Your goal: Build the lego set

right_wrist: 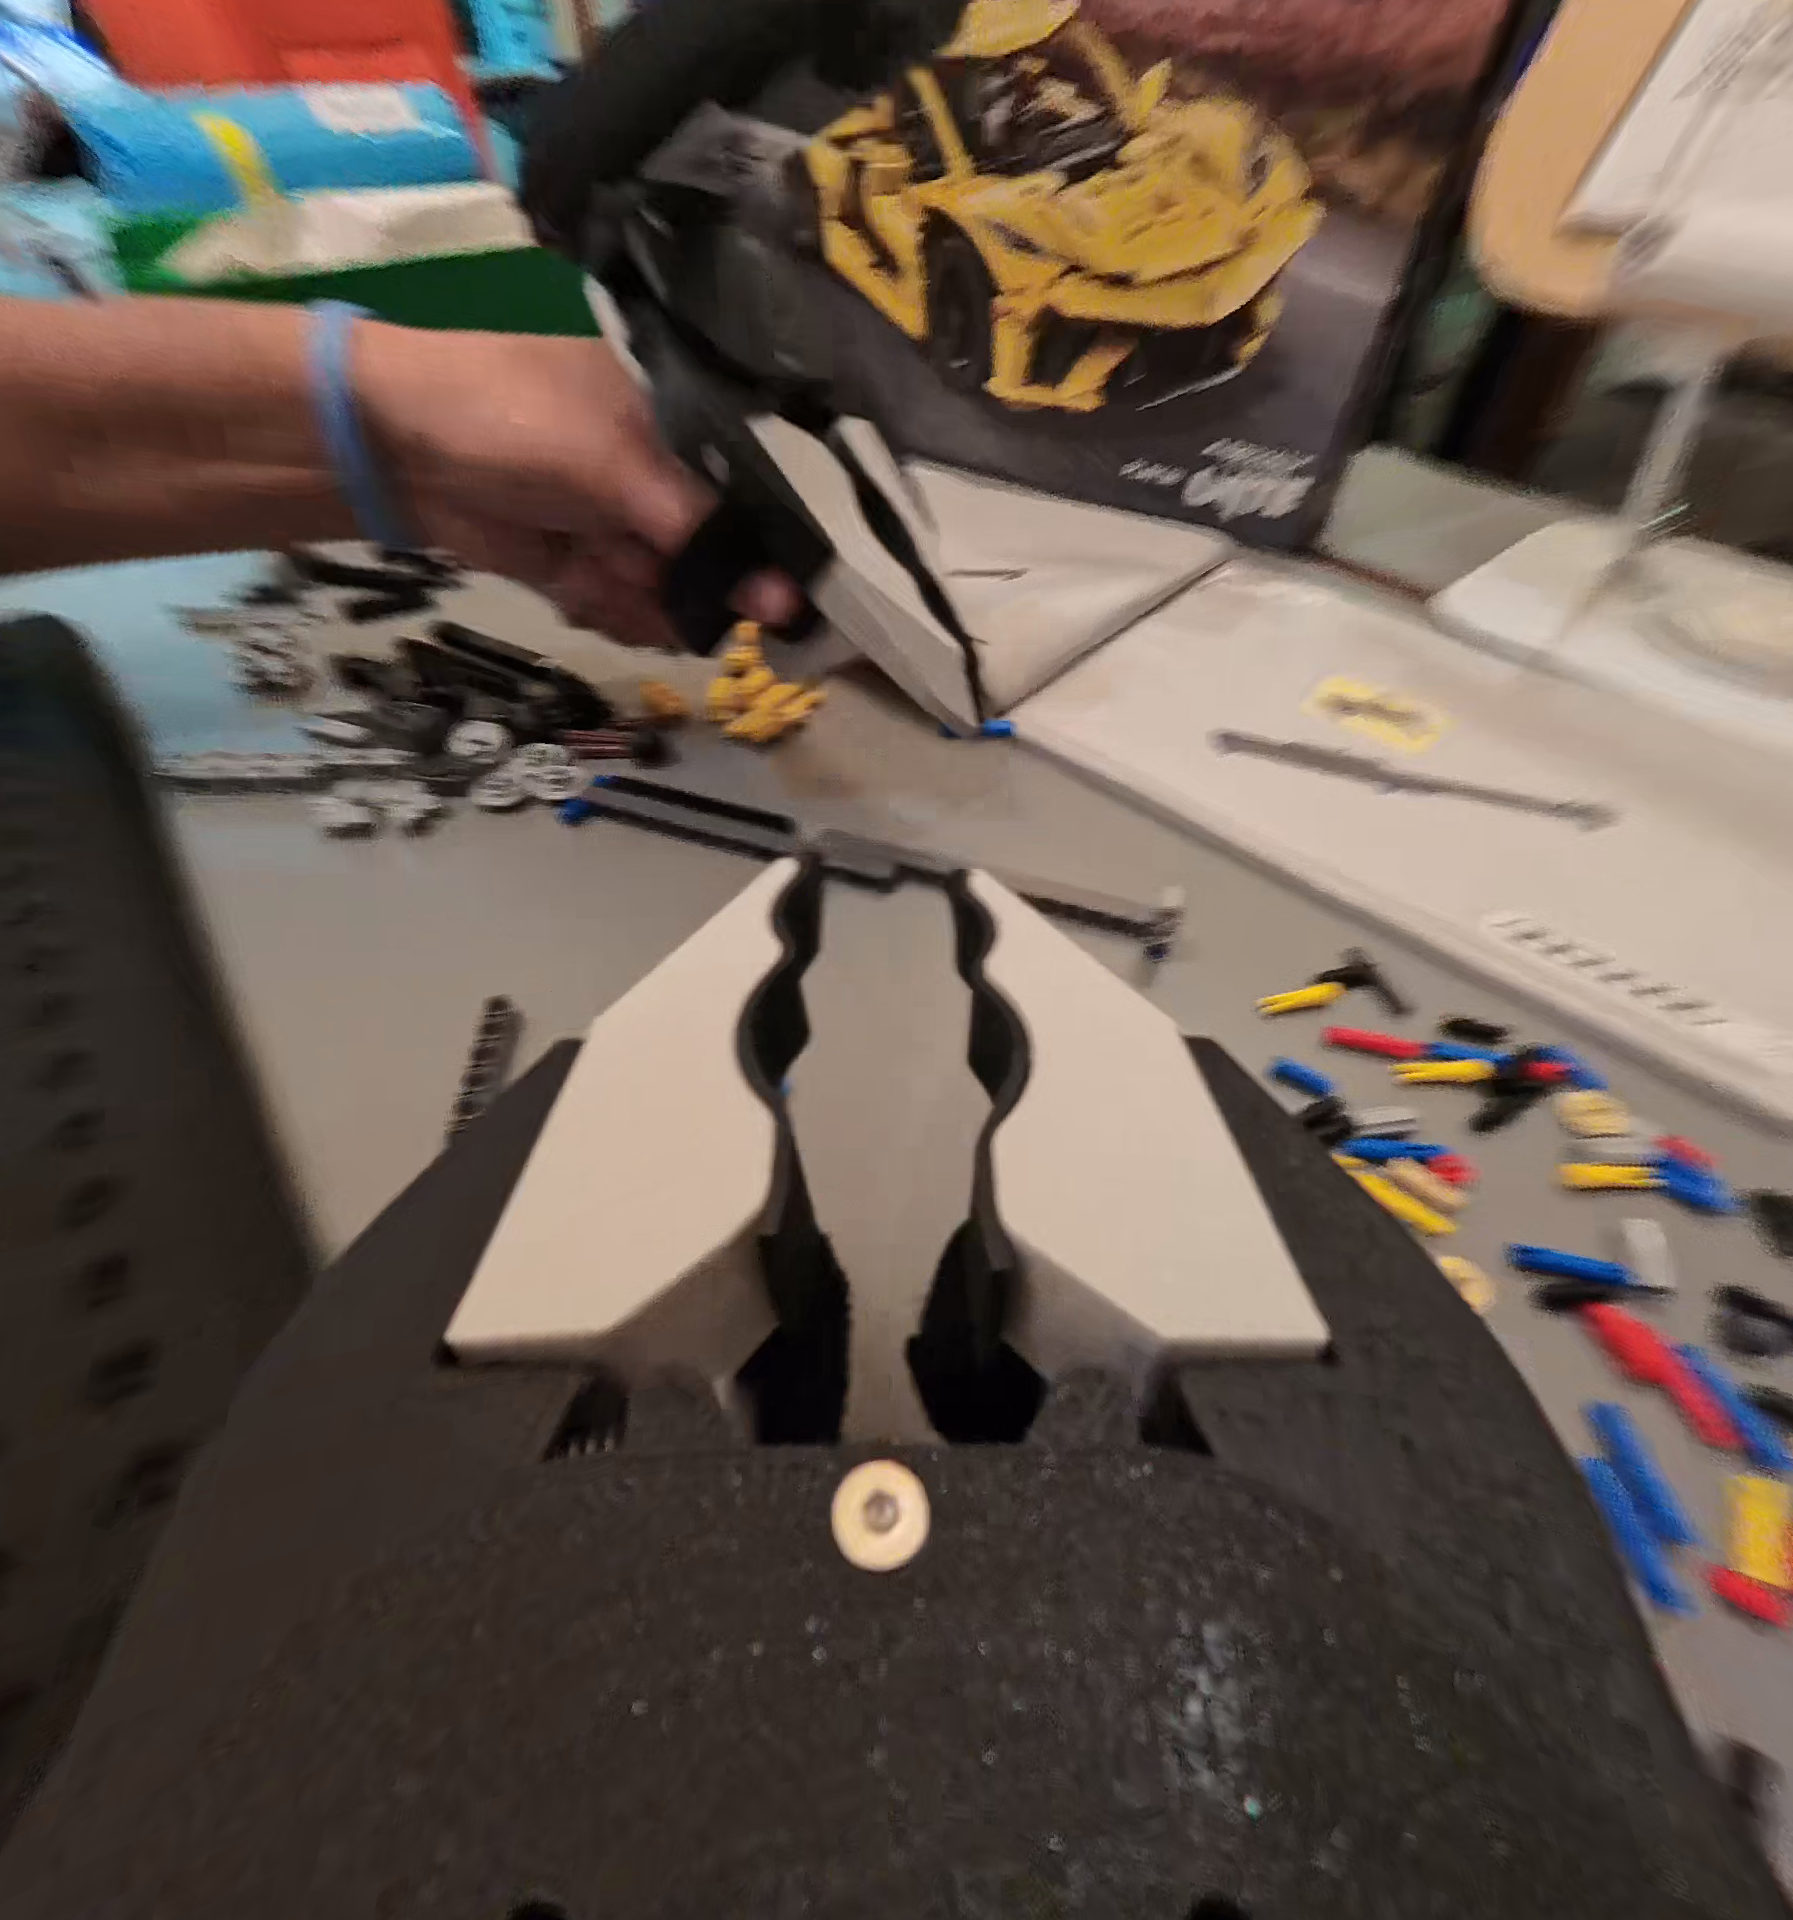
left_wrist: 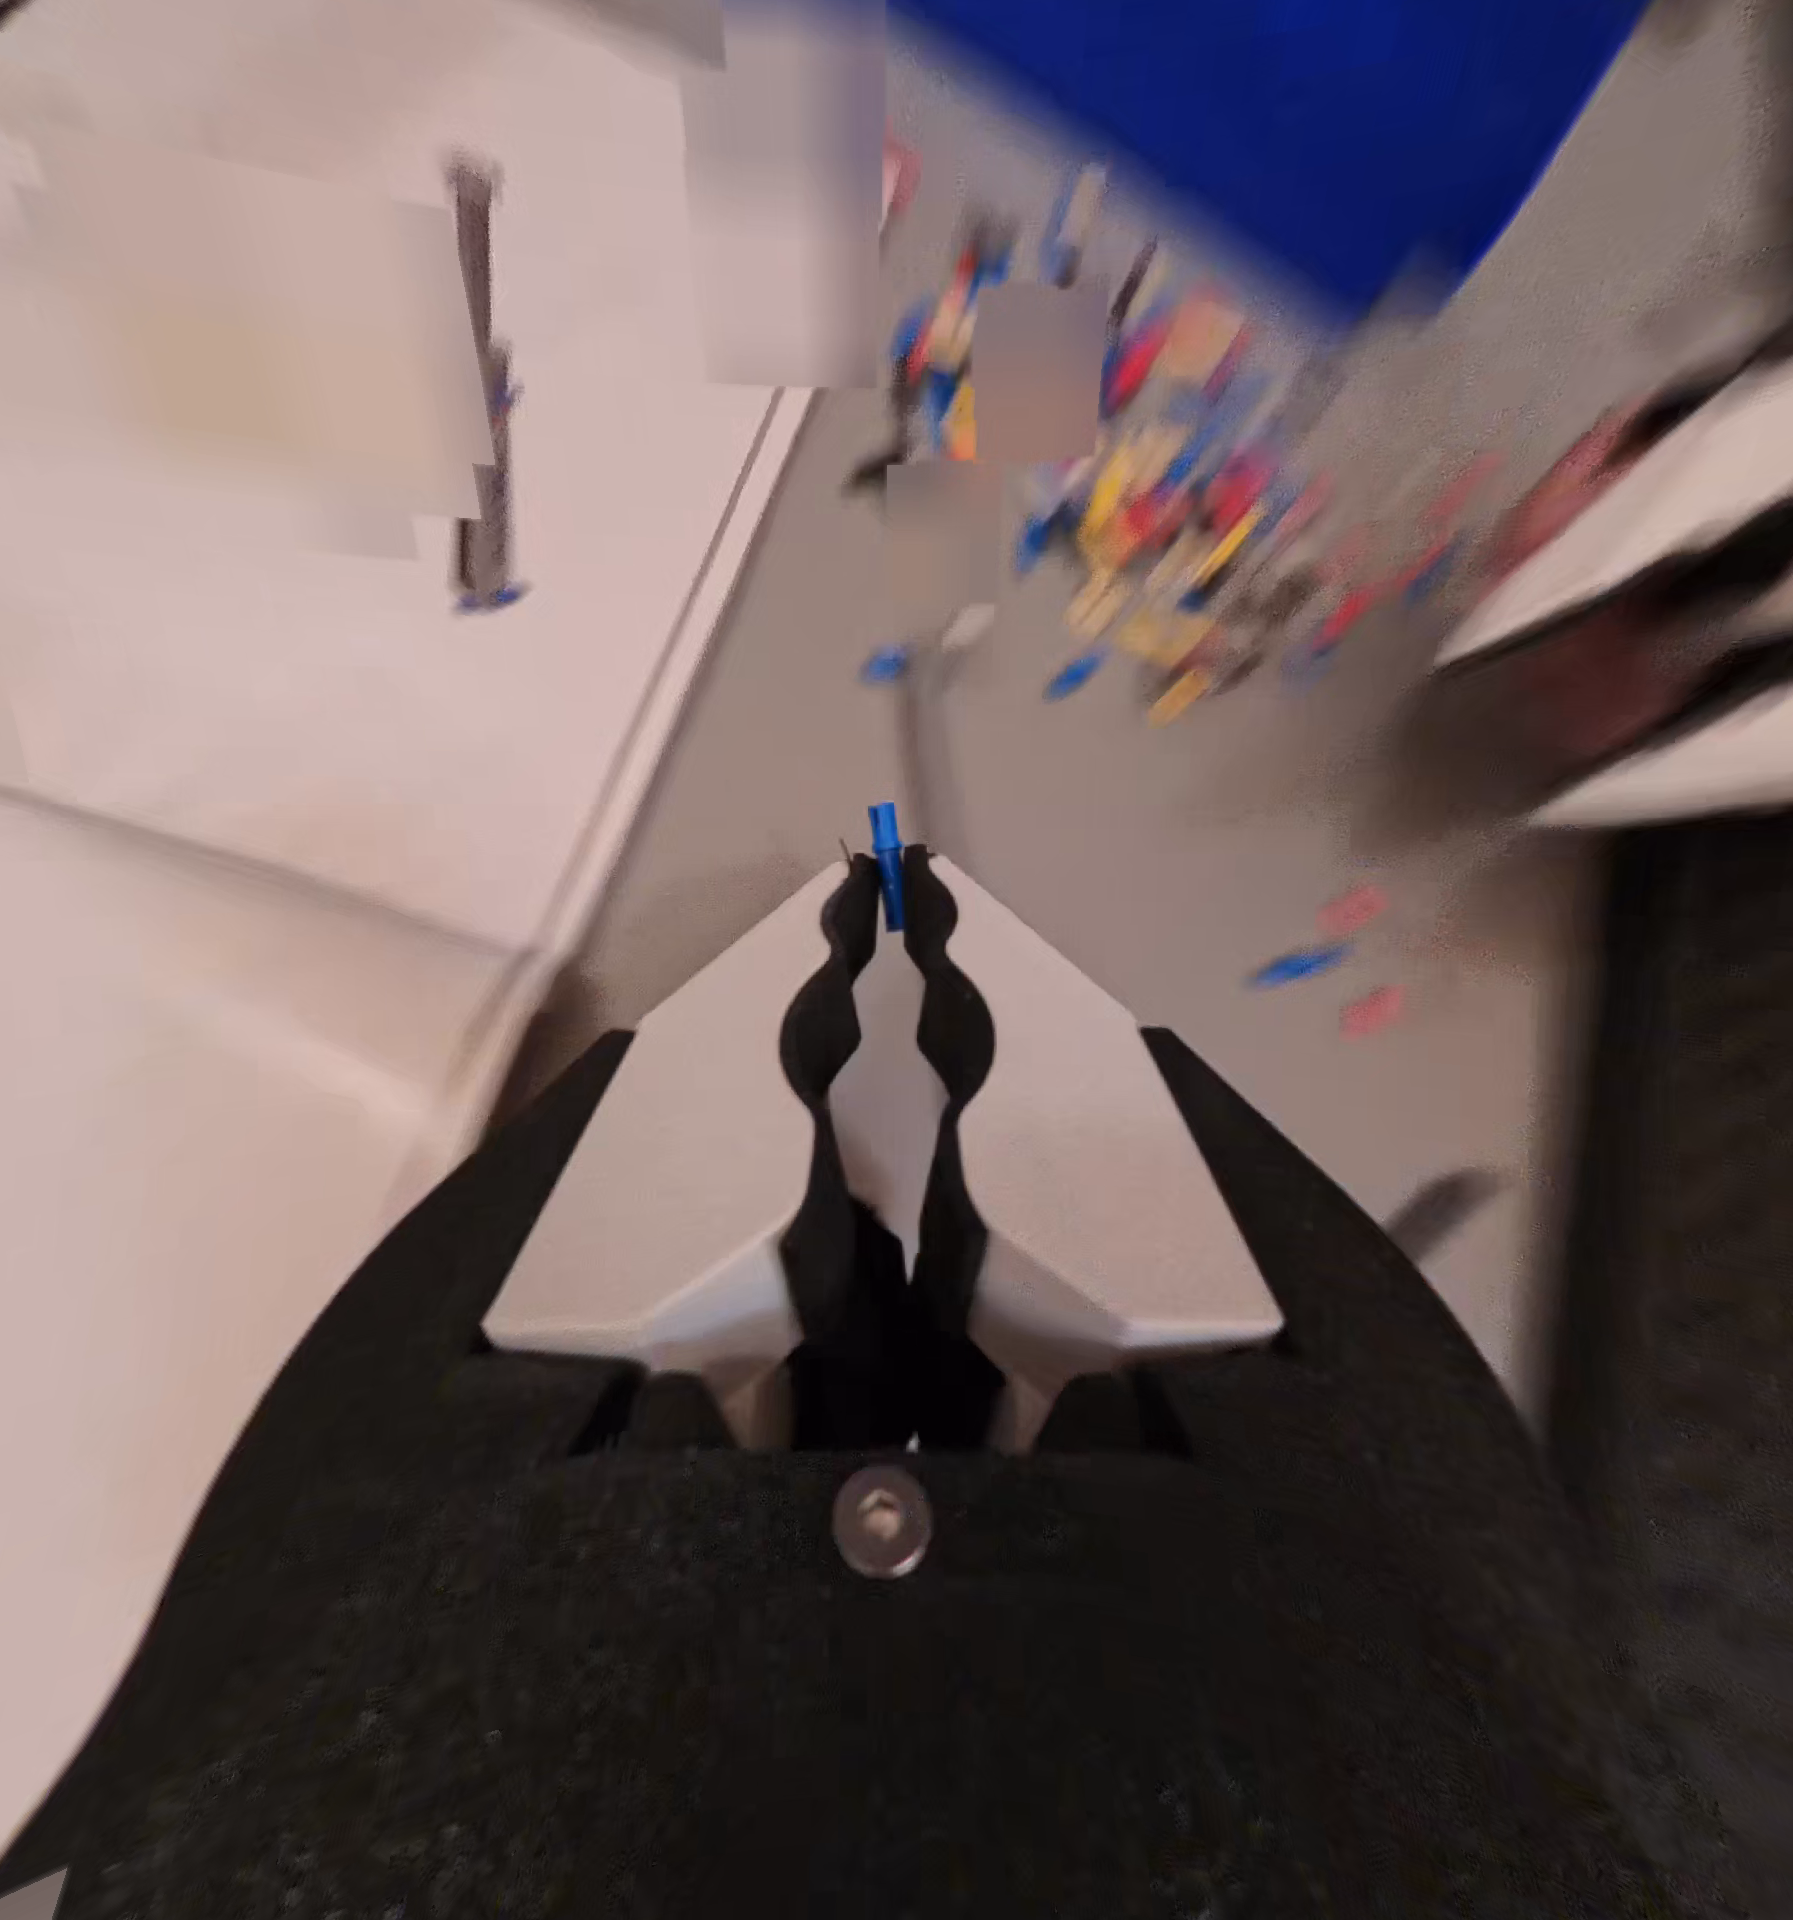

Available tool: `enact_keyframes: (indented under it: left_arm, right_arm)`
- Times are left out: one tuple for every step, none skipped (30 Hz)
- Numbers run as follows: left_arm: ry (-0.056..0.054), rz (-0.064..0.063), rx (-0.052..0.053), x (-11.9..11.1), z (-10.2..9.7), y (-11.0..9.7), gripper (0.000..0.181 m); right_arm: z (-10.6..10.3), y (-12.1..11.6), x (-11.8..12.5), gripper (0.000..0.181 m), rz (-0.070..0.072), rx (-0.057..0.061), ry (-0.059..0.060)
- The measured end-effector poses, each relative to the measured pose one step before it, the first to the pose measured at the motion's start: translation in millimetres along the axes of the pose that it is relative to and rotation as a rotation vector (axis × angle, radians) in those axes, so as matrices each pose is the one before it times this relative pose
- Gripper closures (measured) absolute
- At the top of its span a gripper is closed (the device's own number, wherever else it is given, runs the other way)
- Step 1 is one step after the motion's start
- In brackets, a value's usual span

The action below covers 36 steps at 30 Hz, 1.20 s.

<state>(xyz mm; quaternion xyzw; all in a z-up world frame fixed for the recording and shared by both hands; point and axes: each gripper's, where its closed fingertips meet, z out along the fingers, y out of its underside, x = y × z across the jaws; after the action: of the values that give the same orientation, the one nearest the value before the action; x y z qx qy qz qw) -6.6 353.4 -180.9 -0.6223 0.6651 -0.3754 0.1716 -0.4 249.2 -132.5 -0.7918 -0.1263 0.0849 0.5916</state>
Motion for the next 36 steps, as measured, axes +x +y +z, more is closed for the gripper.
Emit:
enact_keyframes:
  left_arm:
    - [0.0971,-0.1403,0.1284,18.26,-7.74,-18.2,0.179]
    - [0.0979,-0.1203,0.1163,20.93,-5.41,-14.67,0.178]
    - [0.0935,-0.0964,0.1033,21.55,-2.94,-10.77,0.178]
    - [0.0854,-0.0749,0.0826,20.24,-0.74,-6.26,0.178]
    - [0.0608,-0.0581,0.0662,15.75,0.62,-2.83,0.179]
    - [0.0479,-0.0442,0.0579,12.27,0.95,-1.05,0.179]
    - [0.0535,-0.0449,0.0393,11.19,1.55,1.6,0.179]
    - [0.0532,-0.049,0.0266,9.17,1.75,2.99,0.179]
    - [0.0475,-0.0469,0.025,6.87,1.35,2.48,0.179]
    - [0.0432,-0.0429,0.0206,5.22,1.14,2.3,0.179]
    - [0.0361,-0.0358,0.02,3.89,1.04,1.92,0.179]
    - [0.0246,-0.0268,0.0149,2.21,1.33,2.16,0.179]
    - [0.0117,-0.0148,0.0066,0.38,1.62,3.04,0.179]
    - [0.0026,-0.0052,0.0067,-0.59,1.76,2.65,0.179]
    - [0.0039,-0.0056,-0.0001,-0.38,1.94,3.16,0.179]
    - [0.0099,-0.0128,-0.0047,0.2,2.27,3.42,0.179]
    - [0.0106,-0.0194,0.0176,0.42,1.24,0.06,0.179]
    - [0.0147,-0.0241,0.0218,1.1,0.62,-1.29,0.179]
    - [0.0043,-0.0194,0.0094,-0.47,0.57,-0.23,0.179]
    - [0.0036,-0.0038,-0.0026,-0.08,0.58,0.82,0.179]
    - [0.0056,0.0052,-0.0079,0.99,0.44,1.03,0.179]
    - [-0.0019,0.0062,-0.0084,0.7,0.21,0.95,0.179]
    - [-0.0094,0.0067,-0.0096,0.01,-0.03,0.76,0.179]
    - [-0.0098,0.0065,-0.0141,-0.07,-0.34,0.93,0.179]
    - [-0.0023,0.0055,-0.0229,0.74,-0.59,1.75,0.179]
    - [0.0091,-0.0026,-0.034,2.07,-0.65,2.77,0.179]
    - [0.009,-0.0115,-0.0439,1.98,-1.62,3.23,0.179]
    - [-0.0057,0.0031,-0.045,0.35,-2.19,3.19,0.179]
    - [-0.0156,0.0238,-0.0434,-0.26,-2.44,3.58,0.179]
    - [-0.0171,0.024,-0.0444,-0.14,-2.63,3.98,0.179]
    - [-0.0131,0.0197,-0.0447,0.53,-2.62,3.94,0.18]
    - [-0.0152,0.0238,-0.0483,0.47,-2.32,4.86,0.179]
    - [-0.0192,0.0294,-0.0557,0.14,-2.27,6.54,0.179]
    - [-0.0121,0.0243,-0.0601,0.96,-1.58,7.72,0.179]
    - [-0.0085,0.0173,-0.0476,1.37,-0.69,6.61,0.179]
    - [-0.018,0.0151,-0.01,-0.43,-0.65,1.37,0.18]
  right_arm:
    - [-0.09,-5.1,3.53,0.148,-0.0781,-0.0026,0.0882]
    - [0.34,-8.62,0.99,0.146,-0.0647,0.0171,0.0763]
    - [0.3,-10.79,-0.48,0.143,-0.0544,0.031,0.0703]
    - [0.33,-9.47,-0.74,0.144,-0.0681,0.0214,0.0661]
    - [-0.52,-8.09,1.06,0.145,-0.0776,0.0175,0.0712]
    - [-2.5,-9.01,3.58,0.149,-0.0638,0.0336,0.0747]
    - [-4.17,-10.1,6.5,0.157,-0.0304,0.048,0.0749]
    - [-3.57,-9.09,2.12,0.161,-0.0012,0.0425,0.0232]
    - [-2.21,-6.16,-1.67,0.162,0.0283,0.0228,-0.0141]
    - [-1.53,-3.68,-1.45,0.162,0.0376,0.0151,-0.0168]
    - [-0.29,-0.04,-0.65,0.162,0.0305,-0.0002,-0.0099]
    - [0.68,2.07,-1.28,0.16,0.0178,-0.0091,-0.0108]
    - [0.11,0.58,1.19,0.158,0.0058,0.0016,0.0093]
    - [-0.48,-1.34,1.35,0.157,-0.005,0.0089,0.0125]
    - [-0.29,-1.3,1.7,0.158,-0.0065,0.0029,0.0151]
    - [-0.04,-1.4,1.06,0.159,-0.0051,0.0036,0.0114]
    - [0.23,0.5,-0.29,0.162,-0.007,-0.0039,0.0043]
    - [1.23,3.99,-1.08,0.164,-0.0135,-0.0214,0.0012]
    - [-0.2,1.26,-0.2,0.166,-0.013,-0.0014,0.0055]
    - [-1.42,-1.03,0.6,0.167,-0.0052,0.0087,0.0059]
    - [-1.09,-1.15,0.46,0.168,-0.0042,0.0064,-0.0023]
    - [-1.03,-0.99,0.53,0.169,-0.0071,0.0069,-0.0047]
    - [-0.44,0.12,-0.34,0.169,-0.0033,0.0021,-0.0104]
    - [-0.78,-0.09,-0.37,0.17,-0.0067,0.0063,-0.0122]
    - [-1.49,-0.8,-0.58,0.171,-0.0149,0.0087,-0.014]
    - [-2.44,-2.48,-1.24,0.172,-0.014,0.0182,-0.0188]
    - [-2.6,-1.97,-2.57,0.172,-0.0135,0.0154,-0.0351]
    - [-1.85,0.01,-3.5,0.173,-0.009,0.0008,-0.0428]
    - [-1.65,-0.34,-4.06,0.173,0.0068,0.0035,-0.0457]
    - [-1.77,-0.03,-4.26,0.175,0.0124,0.0042,-0.0543]
    - [-1.78,-0.21,-4.53,0.176,0.0151,0.0037,-0.0519]
    - [-1.5,-0.32,-5.81,0.176,0.0289,0.0059,-0.0576]
    - [-1.96,0.49,-7.16,0.177,0.0367,0.0024,-0.0727]
    - [-2.66,0.5,-8.4,0.177,0.0312,0.0061,-0.0807]
    - [-2.14,0.01,-5.79,0.177,0.0235,0.0084,-0.0588]
    - [-0.86,0.58,3.05,0.178,0.0047,0.0026,0.0119]
